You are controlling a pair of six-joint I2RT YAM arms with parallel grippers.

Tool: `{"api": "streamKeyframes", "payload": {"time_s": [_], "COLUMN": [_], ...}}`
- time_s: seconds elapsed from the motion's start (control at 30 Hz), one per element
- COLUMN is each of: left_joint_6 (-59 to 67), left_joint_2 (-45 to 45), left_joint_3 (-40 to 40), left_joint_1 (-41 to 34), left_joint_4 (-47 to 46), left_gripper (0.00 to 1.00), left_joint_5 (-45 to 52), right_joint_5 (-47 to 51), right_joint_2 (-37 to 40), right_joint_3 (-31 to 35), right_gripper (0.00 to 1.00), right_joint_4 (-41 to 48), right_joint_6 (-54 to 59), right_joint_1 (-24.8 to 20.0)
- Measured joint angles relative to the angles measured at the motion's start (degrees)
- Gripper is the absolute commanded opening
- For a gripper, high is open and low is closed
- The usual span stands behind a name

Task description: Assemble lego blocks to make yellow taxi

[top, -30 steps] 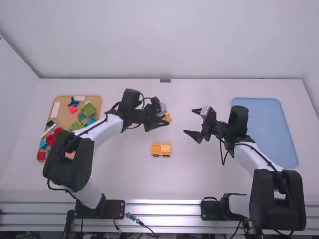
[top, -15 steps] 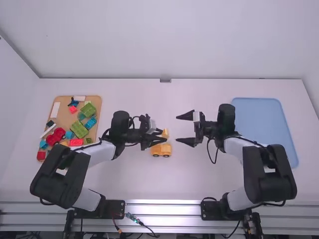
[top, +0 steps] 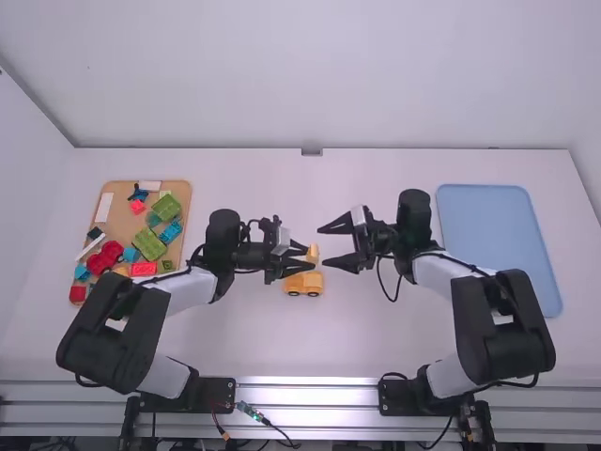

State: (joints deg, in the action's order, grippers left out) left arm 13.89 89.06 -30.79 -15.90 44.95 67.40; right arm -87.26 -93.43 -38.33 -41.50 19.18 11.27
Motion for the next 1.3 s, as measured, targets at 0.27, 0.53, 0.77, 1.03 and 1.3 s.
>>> {"api": "streamKeyframes", "payload": {"time_s": [0.27, 0.53, 0.77, 1.03, 1.3], "left_joint_6": [-1.9, -4.1, -4.5, -4.5, -4.5], "left_joint_2": [0.0, 0.0, 0.0, 0.0, 0.0], "left_joint_3": [-0.3, -0.3, -0.3, -0.3, -0.3], "left_joint_1": [0.0, 0.0, 0.0, 0.0, 0.0], "left_joint_4": [4.5, 7.1, 7.1, 7.1, 7.7], "left_gripper": [0.02, 0.02, 0.02, 0.02, 0.02], "left_joint_5": [-0.1, -0.9, -2.8, -3.1, -2.7], "right_joint_5": [-0.1, 2.7, 3.4, 3.7, 4.3], "right_joint_2": [0.0, 0.0, 0.0, 0.0, 0.0], "right_joint_3": [-0.3, -0.3, -0.3, -0.3, -0.3], "right_gripper": [0.72, 0.63, 0.6, 0.53, 0.33], "right_joint_4": [0.0, -2.2, -4.6, -4.6, -4.6], "right_joint_6": [-0.8, -2.7, -4.9, -5.5, -5.6], "right_joint_1": [1.4, 1.5, 2.2, 3.7, 3.1]}}
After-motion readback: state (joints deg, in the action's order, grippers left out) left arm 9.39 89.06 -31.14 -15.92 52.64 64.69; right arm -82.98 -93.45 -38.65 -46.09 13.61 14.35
